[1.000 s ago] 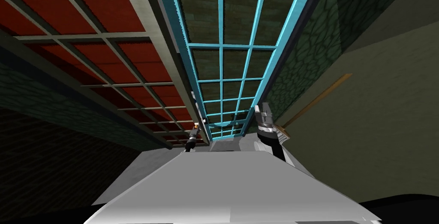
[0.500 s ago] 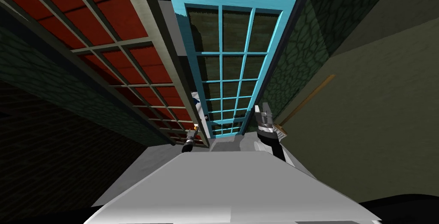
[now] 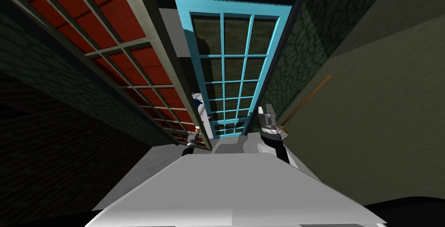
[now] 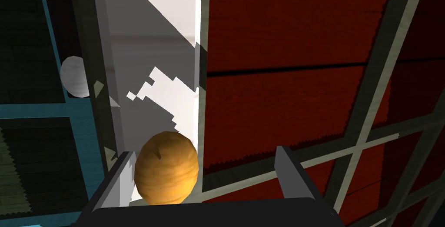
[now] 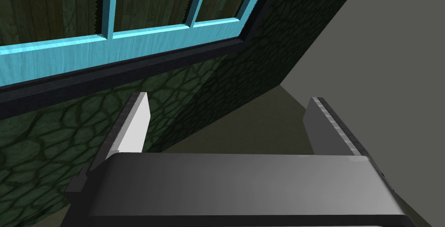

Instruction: Pull the door open

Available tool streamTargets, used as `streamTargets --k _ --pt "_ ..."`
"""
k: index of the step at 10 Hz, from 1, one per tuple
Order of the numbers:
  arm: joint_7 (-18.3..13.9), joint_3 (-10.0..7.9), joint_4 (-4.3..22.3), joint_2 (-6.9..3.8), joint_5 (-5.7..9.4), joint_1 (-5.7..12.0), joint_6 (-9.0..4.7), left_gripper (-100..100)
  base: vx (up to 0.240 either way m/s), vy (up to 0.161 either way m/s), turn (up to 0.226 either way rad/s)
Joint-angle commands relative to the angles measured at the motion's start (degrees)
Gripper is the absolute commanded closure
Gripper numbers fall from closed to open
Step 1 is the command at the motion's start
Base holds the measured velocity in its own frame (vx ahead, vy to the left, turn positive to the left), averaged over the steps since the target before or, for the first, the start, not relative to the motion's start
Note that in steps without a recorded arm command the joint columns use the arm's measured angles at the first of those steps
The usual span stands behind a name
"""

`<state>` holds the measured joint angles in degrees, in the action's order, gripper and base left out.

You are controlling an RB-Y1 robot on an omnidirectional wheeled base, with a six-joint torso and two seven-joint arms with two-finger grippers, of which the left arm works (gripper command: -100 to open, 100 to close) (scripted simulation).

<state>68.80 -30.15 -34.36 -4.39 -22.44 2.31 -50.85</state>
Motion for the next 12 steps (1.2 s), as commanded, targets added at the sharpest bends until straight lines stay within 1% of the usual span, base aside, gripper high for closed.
streamTargets --k 1,3,4,5,6,10,11,12 --pt "-0.7 -0.24 -2.7 0.05 -0.02 -2.14 2.22 100 -0.037 0.001 0.035" --pt "-0.7 -0.24 -2.7 0.05 -0.02 -2.14 2.22 100 -0.011 0.008 -0.002" --pt "-2.5 -0.40 -2.4 -0.84 0.71 -2.91 2.19 100 -0.086 -0.004 -0.038" --pt "-4.1 -0.35 -2.3 -1.37 1.31 -3.26 2.14 100 -0.132 -0.016 0.019" --pt "-4.9 -0.33 -2.2 -1.63 1.62 -3.44 2.12 100 -0.114 -0.021 0.017" --pt "-4.9 -0.33 -2.2 -1.63 1.62 -3.44 2.12 100 -0.036 0.007 0.011" --pt "-6.5 -0.29 -2.1 -2.15 2.22 -3.79 2.07 100 -0.038 -0.008 -0.020" --pt "-6.5 -0.29 -2.1 -2.15 2.22 -3.79 2.07 100 -0.040 0.006 -0.004"
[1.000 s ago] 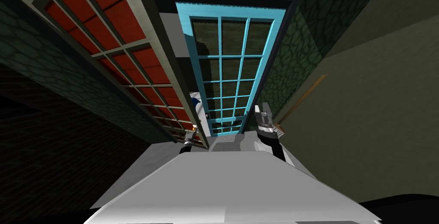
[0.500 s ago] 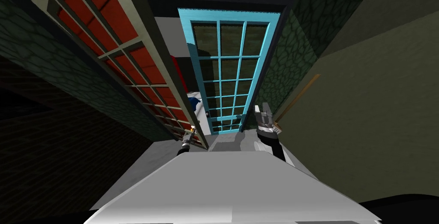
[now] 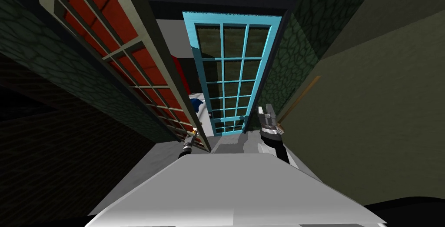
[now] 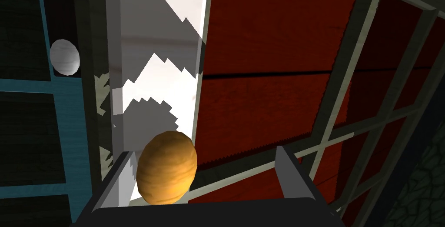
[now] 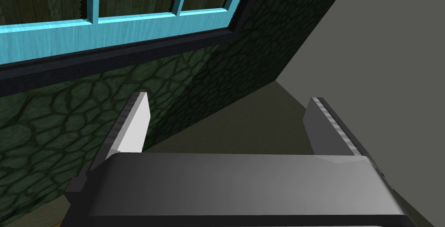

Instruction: Pull the door open

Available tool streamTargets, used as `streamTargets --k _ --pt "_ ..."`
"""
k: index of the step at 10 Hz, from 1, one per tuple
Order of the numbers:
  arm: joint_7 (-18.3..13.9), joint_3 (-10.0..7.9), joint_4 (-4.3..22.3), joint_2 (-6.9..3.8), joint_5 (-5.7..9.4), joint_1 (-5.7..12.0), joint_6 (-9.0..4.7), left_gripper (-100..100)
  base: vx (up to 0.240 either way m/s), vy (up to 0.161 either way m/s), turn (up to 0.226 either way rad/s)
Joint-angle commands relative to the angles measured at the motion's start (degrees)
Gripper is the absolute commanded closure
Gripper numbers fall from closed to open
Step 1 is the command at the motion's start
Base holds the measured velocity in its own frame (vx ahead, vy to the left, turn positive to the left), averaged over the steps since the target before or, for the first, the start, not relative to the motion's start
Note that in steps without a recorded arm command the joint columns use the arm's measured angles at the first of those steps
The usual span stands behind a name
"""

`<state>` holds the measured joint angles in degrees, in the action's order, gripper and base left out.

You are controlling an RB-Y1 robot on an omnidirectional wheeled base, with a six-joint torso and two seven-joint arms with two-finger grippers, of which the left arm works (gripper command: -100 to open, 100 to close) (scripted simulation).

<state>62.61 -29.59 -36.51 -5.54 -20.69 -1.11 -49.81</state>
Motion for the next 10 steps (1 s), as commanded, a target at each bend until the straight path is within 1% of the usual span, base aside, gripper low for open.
streamTargets --k 1,3,4,5,10 --pt "-1.9 -0.80 0.2 -1.53 1.08 -0.73 0.98 100 -0.061 0.003 -0.002" --pt "-3.5 -0.75 0.3 -2.06 1.69 -1.08 0.93 100 -0.088 0.002 0.000" --pt "-3.5 -0.75 0.3 -2.06 1.69 -1.08 0.93 100 -0.051 -0.002 0.004" --pt "-5.4 -0.64 0.5 -2.53 2.35 -1.37 0.87 100 -0.062 0.010 -0.009" --pt "-10.4 -0.18 0.8 -3.59 4.13 -1.91 0.69 100 -0.061 0.010 -0.013"
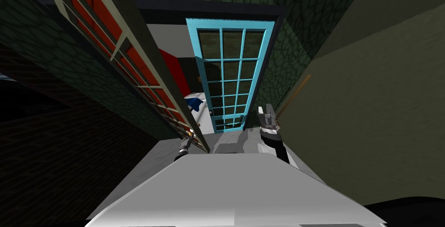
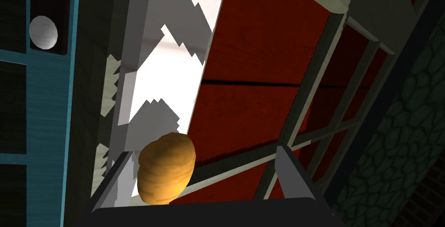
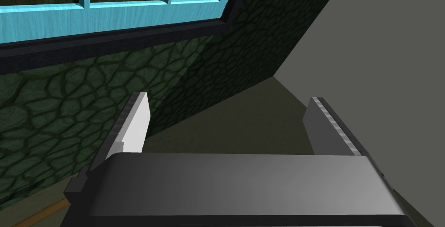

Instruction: Pull the door open

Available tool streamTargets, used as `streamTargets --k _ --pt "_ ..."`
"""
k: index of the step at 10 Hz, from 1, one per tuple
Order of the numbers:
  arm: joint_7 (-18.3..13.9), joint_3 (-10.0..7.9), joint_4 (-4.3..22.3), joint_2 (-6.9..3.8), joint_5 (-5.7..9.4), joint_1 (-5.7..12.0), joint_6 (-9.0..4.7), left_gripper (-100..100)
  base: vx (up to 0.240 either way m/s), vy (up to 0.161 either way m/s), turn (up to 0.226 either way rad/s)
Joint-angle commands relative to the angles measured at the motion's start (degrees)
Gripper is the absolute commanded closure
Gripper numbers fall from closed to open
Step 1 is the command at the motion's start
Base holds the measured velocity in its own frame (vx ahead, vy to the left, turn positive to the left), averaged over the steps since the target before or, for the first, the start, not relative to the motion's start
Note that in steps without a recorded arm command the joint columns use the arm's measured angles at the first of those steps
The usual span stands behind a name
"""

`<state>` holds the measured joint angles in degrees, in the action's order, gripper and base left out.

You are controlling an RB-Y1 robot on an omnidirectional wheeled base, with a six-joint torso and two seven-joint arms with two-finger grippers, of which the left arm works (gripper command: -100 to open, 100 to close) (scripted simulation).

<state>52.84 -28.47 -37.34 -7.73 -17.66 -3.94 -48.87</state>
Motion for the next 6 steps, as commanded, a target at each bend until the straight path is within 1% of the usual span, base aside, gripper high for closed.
streamTargets --k 1,2,4,5,6 --pt "-0.7 -1.30 1.6 -1.39 1.11 0.93 -0.25 100 -0.037 0.001 -0.009" --pt "-2.7 -1.11 1.7 -1.81 1.82 0.72 -0.32 100 -0.052 0.000 -0.024" --pt "-2.7 -1.11 1.7 -1.81 1.82 0.72 -0.32 100 -0.030 0.009 -0.006" --pt "-4.7 -0.93 1.9 -2.23 2.53 0.50 -0.39 100 -0.034 0.009 -0.019" --pt "-5.8 -0.79 1.9 -2.41 2.92 0.44 -0.43 100 -0.061 0.022 -0.023"
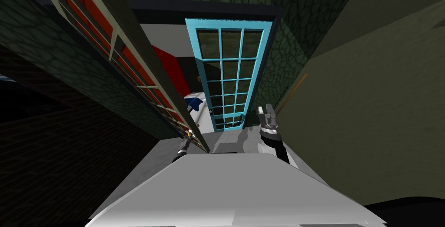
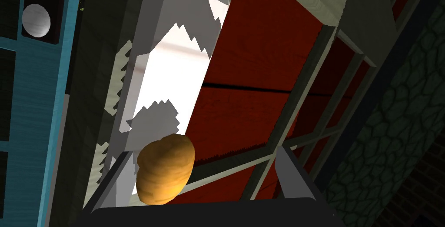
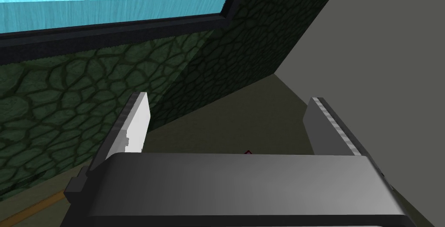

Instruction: Pull the door open

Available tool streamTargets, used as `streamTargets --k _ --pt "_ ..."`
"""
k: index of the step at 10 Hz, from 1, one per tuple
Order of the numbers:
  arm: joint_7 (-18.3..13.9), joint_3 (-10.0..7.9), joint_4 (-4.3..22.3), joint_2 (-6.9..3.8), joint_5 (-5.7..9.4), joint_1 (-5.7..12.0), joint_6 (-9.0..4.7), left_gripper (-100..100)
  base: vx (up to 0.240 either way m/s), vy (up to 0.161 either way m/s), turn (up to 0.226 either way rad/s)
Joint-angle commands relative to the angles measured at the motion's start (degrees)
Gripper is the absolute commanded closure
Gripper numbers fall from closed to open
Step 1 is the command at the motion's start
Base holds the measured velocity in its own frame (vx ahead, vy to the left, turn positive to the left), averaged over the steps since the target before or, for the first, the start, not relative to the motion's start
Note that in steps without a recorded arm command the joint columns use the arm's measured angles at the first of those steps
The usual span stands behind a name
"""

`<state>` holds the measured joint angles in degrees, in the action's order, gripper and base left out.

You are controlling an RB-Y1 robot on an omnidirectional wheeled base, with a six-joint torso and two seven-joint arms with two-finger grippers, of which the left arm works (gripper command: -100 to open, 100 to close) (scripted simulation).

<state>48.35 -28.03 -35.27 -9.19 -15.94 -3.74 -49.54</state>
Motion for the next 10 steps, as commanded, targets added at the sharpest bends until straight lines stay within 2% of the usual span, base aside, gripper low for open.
streamTargets --k 1,10 --pt "-2.5 -1.08 -0.1 -1.11 1.59 0.18 0.20 100 -0.059 0.026 -0.039" --pt "-8.4 -0.32 0.2 -1.92 3.59 -0.05 0.00 100 -0.021 0.007 -0.018"
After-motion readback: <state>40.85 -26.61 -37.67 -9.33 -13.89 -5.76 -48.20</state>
